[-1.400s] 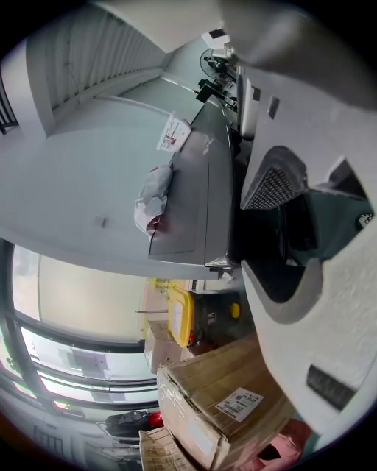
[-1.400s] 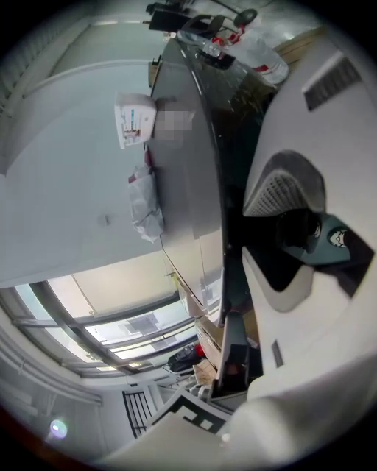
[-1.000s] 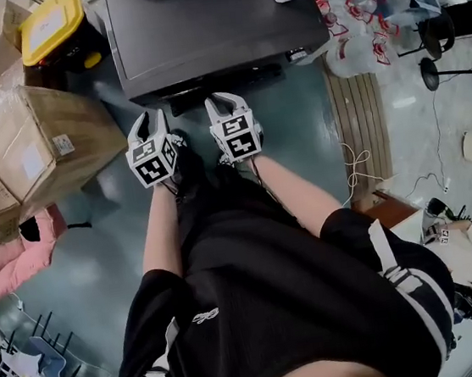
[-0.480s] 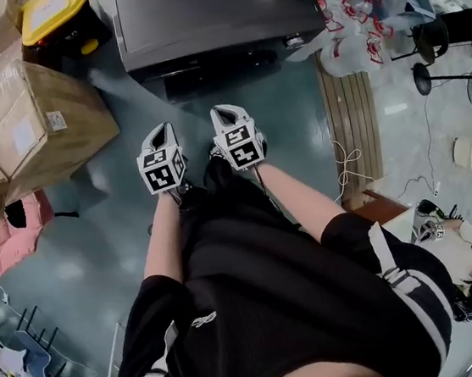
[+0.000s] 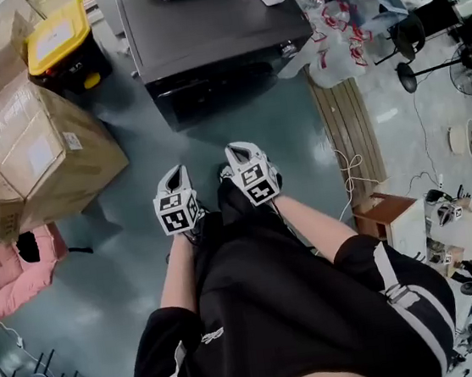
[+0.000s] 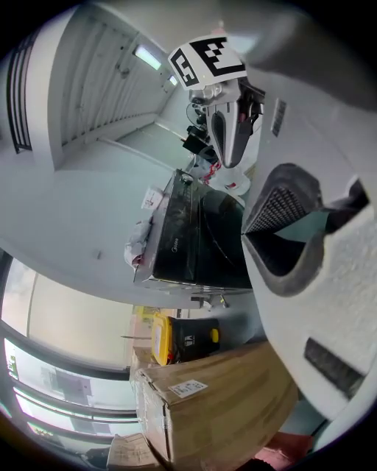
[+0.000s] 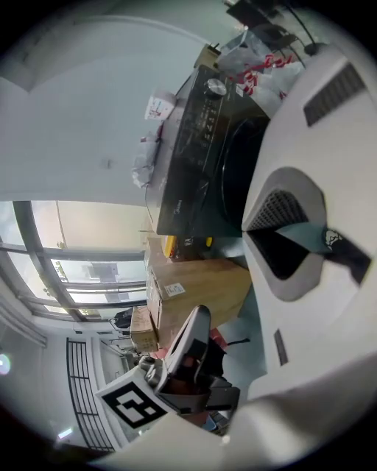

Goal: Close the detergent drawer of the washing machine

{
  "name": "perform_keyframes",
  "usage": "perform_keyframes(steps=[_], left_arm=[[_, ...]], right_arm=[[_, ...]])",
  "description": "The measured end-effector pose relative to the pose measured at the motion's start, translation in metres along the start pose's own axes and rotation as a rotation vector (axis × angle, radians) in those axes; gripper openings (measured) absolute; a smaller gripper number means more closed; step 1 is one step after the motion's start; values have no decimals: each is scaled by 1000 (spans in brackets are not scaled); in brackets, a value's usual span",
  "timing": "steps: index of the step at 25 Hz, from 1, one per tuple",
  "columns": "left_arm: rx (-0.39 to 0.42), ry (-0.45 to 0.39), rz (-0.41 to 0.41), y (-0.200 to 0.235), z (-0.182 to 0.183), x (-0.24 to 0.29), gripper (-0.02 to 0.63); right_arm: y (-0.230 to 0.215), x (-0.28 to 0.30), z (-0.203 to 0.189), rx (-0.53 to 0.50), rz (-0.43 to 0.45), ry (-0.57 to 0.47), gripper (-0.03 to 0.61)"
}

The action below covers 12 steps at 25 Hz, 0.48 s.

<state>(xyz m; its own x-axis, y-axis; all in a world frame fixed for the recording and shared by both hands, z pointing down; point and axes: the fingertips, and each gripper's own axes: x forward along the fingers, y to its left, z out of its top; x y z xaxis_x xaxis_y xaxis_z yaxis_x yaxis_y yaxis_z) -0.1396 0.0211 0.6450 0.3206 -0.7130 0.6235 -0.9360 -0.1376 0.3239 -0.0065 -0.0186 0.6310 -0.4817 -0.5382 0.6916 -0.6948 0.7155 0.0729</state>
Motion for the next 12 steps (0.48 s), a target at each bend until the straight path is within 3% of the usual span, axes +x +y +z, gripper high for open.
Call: perform_keyframes(steps=[3, 7, 11, 12], left_arm=[[5, -71, -35, -5, 10, -21, 6], [39, -233, -104, -27, 61, -49, 6], [293, -348, -124, -60, 114, -72, 6], [319, -376, -114, -64, 126, -78, 6]], right_arm=[[5, -25, 3, 29, -27, -46, 6], [-4, -64, 37, 71, -46, -168, 6], [-26, -95, 88, 41, -76, -306, 6], [-31, -102, 100, 18, -82, -337, 6]])
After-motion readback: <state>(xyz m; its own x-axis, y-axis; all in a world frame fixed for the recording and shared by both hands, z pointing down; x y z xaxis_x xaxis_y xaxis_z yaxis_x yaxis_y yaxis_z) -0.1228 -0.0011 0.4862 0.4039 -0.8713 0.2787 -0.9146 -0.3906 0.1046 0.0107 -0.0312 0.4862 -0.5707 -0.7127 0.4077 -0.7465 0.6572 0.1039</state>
